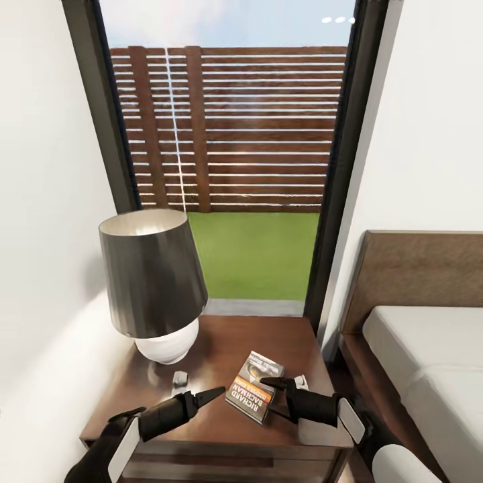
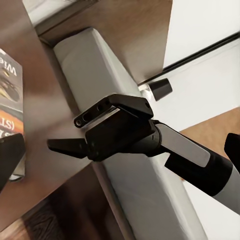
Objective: In the bedroom, move the book from the bed onto either nightstand, and place the two sandals side by side next to the bed.
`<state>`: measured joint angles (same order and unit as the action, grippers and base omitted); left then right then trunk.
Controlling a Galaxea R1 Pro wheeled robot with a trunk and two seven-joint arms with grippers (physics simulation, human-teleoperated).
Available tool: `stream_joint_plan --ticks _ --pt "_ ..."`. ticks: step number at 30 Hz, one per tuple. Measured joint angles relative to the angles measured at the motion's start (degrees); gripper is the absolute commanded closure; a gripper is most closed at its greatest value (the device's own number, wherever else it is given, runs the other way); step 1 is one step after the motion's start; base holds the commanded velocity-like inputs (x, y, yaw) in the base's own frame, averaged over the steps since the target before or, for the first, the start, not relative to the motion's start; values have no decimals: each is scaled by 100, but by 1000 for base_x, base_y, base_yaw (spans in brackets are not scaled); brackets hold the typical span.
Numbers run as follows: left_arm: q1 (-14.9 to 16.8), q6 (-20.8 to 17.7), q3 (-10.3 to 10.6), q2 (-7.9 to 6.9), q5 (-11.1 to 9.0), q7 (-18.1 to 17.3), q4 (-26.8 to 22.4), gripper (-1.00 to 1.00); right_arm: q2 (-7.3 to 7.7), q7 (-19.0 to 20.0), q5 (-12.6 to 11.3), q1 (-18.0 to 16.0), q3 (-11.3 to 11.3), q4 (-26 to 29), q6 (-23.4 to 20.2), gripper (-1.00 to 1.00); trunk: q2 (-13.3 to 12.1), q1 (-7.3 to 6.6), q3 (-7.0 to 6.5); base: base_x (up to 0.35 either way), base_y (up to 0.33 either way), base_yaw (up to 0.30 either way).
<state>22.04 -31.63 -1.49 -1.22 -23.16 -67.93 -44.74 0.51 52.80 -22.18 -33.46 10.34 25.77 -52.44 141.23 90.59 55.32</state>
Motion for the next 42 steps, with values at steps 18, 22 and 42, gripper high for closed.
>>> stream_joint_plan --ticks 18,22,42 --pt "0 1 0 0 4 3 0 -100 -5 0 0 0 -5 0 0 -100 -722 -395 -323 0 0 0" --pt "0 7 0 0 10 145 0 -100 -7 -4 0 0 -8 0 0 -100 -882 -483 -395 0 0 0" --pt "0 7 0 0 10 240 0 -100 -21 -9 1 0 -18 -9 19 -100 -1685 -923 -754 0 0 0"
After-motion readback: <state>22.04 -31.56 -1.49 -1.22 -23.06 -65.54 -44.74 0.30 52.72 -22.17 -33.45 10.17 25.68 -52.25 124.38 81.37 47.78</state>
